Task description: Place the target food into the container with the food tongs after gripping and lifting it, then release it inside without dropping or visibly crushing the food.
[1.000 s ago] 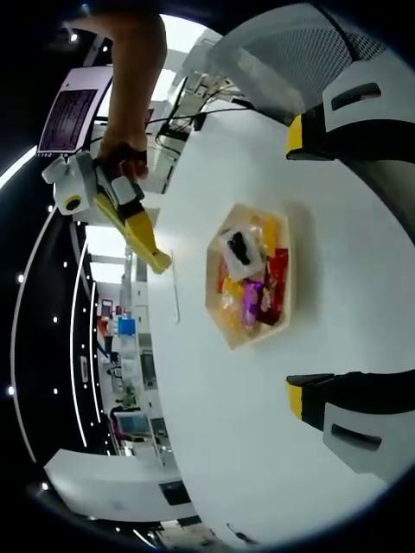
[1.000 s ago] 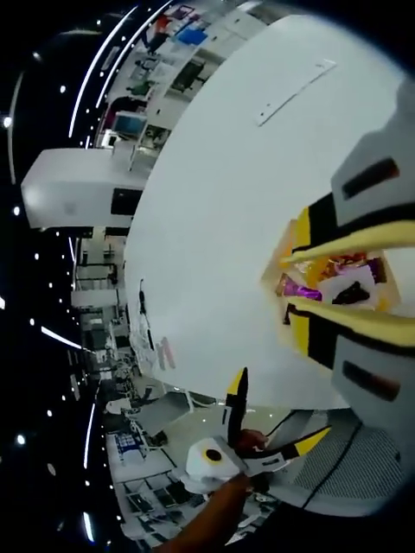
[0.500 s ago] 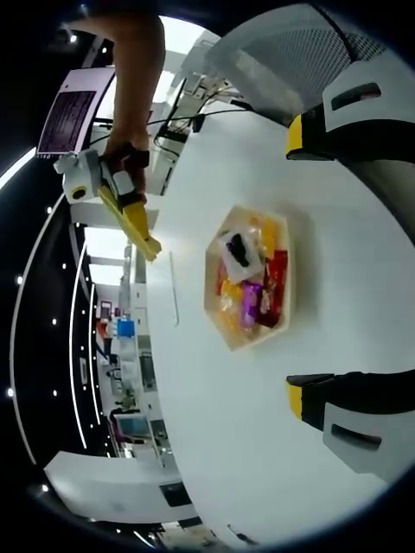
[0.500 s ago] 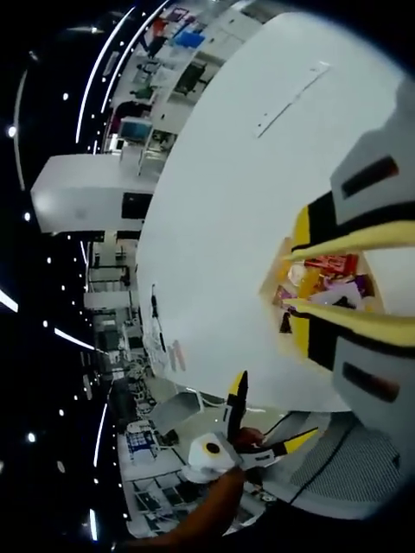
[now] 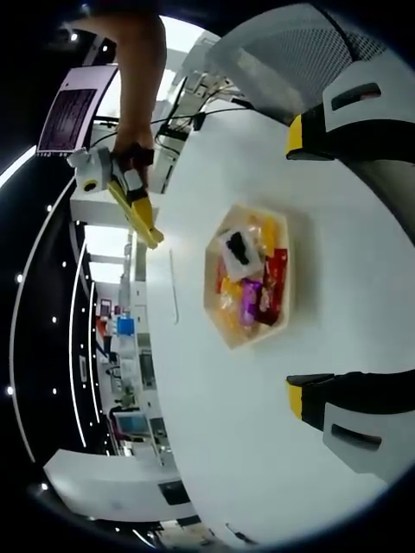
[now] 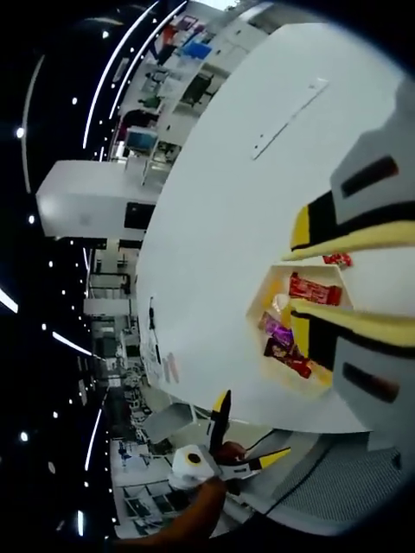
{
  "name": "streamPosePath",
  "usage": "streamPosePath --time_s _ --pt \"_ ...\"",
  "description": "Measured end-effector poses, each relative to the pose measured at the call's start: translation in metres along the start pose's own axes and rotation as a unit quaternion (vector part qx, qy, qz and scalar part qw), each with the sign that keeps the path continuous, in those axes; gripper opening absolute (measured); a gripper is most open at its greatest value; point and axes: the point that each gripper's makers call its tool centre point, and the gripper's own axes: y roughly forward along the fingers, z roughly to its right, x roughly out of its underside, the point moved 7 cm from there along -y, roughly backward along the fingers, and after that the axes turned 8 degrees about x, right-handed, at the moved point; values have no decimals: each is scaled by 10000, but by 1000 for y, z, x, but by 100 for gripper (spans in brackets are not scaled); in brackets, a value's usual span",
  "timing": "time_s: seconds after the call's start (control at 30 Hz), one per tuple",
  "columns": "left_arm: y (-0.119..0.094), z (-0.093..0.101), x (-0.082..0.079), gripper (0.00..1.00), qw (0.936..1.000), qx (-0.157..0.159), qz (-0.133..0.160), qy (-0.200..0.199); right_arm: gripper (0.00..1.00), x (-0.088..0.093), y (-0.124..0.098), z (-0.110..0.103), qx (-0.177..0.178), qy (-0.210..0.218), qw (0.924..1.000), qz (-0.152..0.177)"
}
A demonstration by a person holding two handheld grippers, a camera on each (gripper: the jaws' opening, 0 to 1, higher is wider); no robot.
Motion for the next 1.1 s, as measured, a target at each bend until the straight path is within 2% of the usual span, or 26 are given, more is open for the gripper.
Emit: streamPosePath --time_s 0.37,0.6,0.67,0.83,1.1 --pt "0 0 1 100 10000 -26 -24 -30 27 28 1 20 -103 -459 9985 -269" --pt "0 -1 2 100 10000 -49 -73 -13 27 31 4 29 -205 -708 9969 -283" --pt "0 -1 2 100 9999 -60 -81 -14 27 32 6 29 -254 -805 9960 -293" --pt "0 -1 2 100 9999 -69 -95 -5 27 47 16 25 -552 -1230 9894 -543" --pt "0 -1 3 100 9998 -77 -165 -15 27 62 40 19 -814 -1534 9821 -725"
